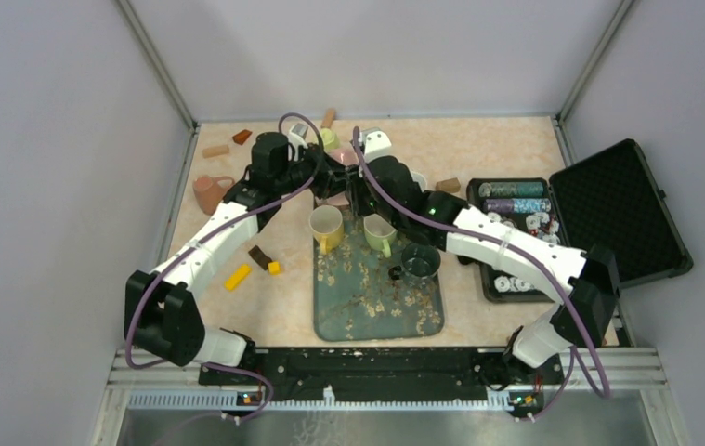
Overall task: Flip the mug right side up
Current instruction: Turn over the cup at the center of the board.
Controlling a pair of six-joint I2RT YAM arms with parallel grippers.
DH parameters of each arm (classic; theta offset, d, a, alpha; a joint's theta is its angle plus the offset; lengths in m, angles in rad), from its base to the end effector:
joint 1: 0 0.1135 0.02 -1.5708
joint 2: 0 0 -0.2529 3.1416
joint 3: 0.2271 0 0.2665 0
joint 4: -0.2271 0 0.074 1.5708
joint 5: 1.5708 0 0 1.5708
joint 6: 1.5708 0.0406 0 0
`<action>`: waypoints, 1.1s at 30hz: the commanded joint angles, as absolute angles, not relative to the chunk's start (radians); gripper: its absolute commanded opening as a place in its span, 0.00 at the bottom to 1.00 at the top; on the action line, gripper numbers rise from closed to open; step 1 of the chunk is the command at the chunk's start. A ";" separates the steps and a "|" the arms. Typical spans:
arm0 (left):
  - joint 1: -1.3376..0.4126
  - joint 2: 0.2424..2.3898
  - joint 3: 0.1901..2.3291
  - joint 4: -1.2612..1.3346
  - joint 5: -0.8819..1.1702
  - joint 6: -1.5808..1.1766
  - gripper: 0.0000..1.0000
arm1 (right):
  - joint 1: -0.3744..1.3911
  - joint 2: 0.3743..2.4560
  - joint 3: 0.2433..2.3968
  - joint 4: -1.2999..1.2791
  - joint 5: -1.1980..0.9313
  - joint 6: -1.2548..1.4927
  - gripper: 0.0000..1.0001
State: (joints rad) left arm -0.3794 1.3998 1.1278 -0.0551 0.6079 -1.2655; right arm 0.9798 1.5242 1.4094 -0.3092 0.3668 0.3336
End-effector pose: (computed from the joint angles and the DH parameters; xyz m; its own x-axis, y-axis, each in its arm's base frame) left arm 0.3117 -0.1493 0.3163 -0.8588 -0.5004 -0.1096 -0.0423 0.2825 -0.9583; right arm 0.2211 0.3033 0.3500 -0.4108 -0.0636 -0.9095 -0.4853 0.8598 0.1590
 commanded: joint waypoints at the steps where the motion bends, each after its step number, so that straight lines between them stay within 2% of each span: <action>1: -0.393 1.383 1.195 0.016 0.643 -1.228 0.00 | 0.974 1.551 1.484 -0.304 0.387 0.356 0.24; 5: -0.394 1.384 1.207 0.005 0.640 -1.201 0.00 | 0.939 1.558 1.489 -0.303 0.350 0.401 0.02; 6: -0.394 1.385 1.211 0.005 0.639 -1.194 0.00 | 0.933 1.559 1.492 -0.303 0.339 0.415 0.00; 8: -0.394 1.388 1.220 0.004 0.635 -1.174 0.00 | 0.919 1.558 1.491 -0.293 0.307 0.450 0.00; 9: -0.394 1.391 1.226 0.005 0.632 -1.162 0.07 | 0.909 1.556 1.490 -0.283 0.281 0.472 0.00; 10: -0.394 1.394 1.232 -0.018 0.625 -1.151 0.20 | 0.899 1.556 1.485 -0.270 0.256 0.501 0.00; 13: -0.393 1.401 1.246 -0.024 0.607 -1.116 0.32 | 0.868 1.541 1.457 -0.213 0.195 0.585 0.00; 15: -0.390 1.404 1.260 -0.034 0.590 -1.093 0.48 | 0.848 1.534 1.443 -0.183 0.160 0.644 0.00; 16: -0.390 1.405 1.265 -0.037 0.580 -1.080 0.52 | 0.835 1.532 1.435 -0.165 0.140 0.673 0.00; 24: -0.385 1.393 1.314 -0.085 0.519 -0.974 0.77 | 0.759 1.522 1.371 -0.070 0.044 0.886 0.00; 30: -0.371 1.360 1.321 -0.112 0.493 -0.947 0.87 | 0.726 1.509 1.275 0.066 0.006 1.019 0.00; 33: -0.356 1.333 1.307 -0.115 0.491 -0.946 0.89 | 0.711 1.497 1.218 0.168 0.003 1.071 0.00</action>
